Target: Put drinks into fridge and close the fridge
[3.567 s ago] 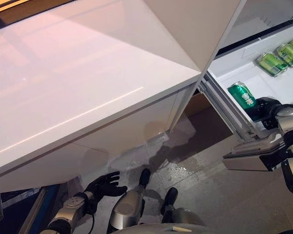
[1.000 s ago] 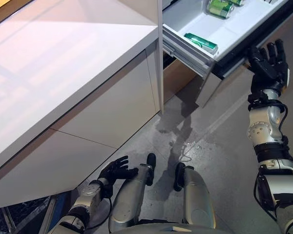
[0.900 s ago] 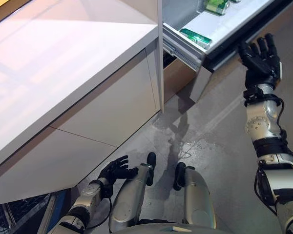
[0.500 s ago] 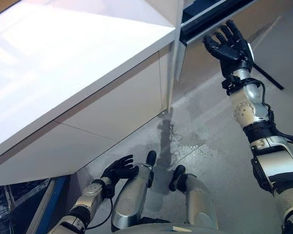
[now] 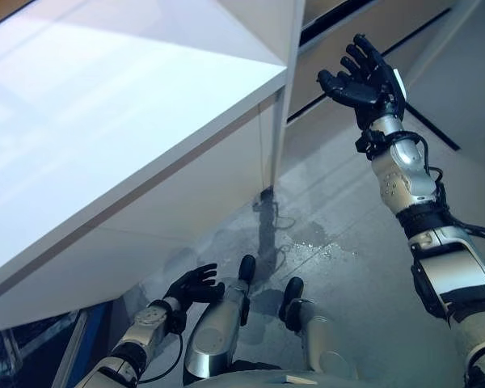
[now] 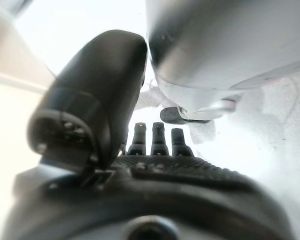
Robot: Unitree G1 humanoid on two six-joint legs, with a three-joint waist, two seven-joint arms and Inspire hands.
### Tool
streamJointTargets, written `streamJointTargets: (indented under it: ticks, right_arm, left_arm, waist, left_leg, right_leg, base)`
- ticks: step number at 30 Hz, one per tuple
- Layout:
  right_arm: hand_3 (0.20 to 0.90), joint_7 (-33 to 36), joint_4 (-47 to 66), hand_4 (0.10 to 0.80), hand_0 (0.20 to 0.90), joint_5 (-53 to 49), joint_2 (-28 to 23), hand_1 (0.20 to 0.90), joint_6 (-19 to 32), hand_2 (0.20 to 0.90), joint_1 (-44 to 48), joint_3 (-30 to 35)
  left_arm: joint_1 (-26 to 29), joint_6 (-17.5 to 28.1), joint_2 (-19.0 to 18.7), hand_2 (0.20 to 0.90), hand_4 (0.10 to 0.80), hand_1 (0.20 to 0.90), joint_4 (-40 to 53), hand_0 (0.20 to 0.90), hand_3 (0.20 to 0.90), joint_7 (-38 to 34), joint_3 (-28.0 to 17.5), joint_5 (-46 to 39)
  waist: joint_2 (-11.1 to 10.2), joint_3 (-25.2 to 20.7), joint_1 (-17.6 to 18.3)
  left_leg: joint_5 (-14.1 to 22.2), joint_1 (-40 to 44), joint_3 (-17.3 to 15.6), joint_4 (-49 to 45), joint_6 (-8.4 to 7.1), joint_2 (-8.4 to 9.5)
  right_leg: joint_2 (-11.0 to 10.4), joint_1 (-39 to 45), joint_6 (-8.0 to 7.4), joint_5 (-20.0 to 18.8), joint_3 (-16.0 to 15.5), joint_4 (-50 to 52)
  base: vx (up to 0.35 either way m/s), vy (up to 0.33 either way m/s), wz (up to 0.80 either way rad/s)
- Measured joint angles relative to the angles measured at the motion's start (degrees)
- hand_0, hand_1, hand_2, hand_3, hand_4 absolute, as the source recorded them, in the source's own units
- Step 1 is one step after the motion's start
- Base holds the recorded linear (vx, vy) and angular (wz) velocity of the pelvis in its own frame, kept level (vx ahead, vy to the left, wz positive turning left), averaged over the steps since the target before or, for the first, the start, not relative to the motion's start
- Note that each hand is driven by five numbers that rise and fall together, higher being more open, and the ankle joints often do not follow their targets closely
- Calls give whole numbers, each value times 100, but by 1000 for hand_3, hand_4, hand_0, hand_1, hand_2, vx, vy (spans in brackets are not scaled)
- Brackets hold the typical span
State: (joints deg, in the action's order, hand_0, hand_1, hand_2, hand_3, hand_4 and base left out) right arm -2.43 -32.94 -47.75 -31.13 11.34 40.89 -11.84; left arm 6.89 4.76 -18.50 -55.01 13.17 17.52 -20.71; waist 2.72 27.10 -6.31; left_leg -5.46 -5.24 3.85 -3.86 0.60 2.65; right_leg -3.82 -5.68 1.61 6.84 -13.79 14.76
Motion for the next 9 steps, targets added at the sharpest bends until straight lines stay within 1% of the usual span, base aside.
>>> streamJointTargets:
  ticks: [1,3,5,6,8,9]
  right_arm:
    - [900,-81,87,800,900,5,81,900,-89,900,-394,44]
    - [900,-131,229,800,900,41,219,900,-216,900,-1199,143]
    - [900,-236,227,800,900,227,560,900,-293,900,-2114,337]
    - [900,-355,188,800,900,323,695,900,-361,900,-2645,330]
    - [900,-673,-319,800,900,684,1035,900,-591,900,-3515,296]
    - [900,-776,-620,800,900,888,1144,900,-711,900,-3781,270]
  left_arm:
    - [-104,-56,-42,900,800,900,0,900,900,24,-25,3]
    - [-257,-98,-31,900,800,900,6,900,900,40,-151,4]
    - [-414,-117,-22,900,800,900,7,900,900,68,-225,3]
    - [-513,-119,-2,900,800,900,1,900,900,74,-236,4]
    - [-722,-114,104,900,800,900,-85,900,900,84,-467,3]
    - [-755,-112,138,900,800,900,-175,900,900,84,-510,4]
  waist:
    - [-88,-182,121]
    - [-200,-404,200]
    - [-303,-564,313]
    - [-337,-764,391]
    - [-374,-1077,501]
    - [-367,-1230,530]
  left_leg:
    - [-4,34,-59,113,20,-10]
    - [-22,225,-226,322,42,-48]
    - [-20,534,-333,510,43,-58]
    - [-9,630,-379,638,51,-67]
    - [-8,910,-536,857,53,-87]
    - [9,949,-573,892,44,-96]
  right_leg:
    - [32,30,-32,-58,73,-156]
    - [101,243,-70,-193,175,-526]
    - [141,589,-109,-267,237,-862]
    - [162,663,-113,-278,248,-989]
    - [209,923,-130,-314,329,-1229]
    - [225,972,-130,-324,367,-1295]
  base:
    - [25,-8,-36]
    - [32,-10,-33]
    - [48,-4,-20]
    - [46,-3,-10]
    - [19,-6,-21]
    - [4,-6,-18]
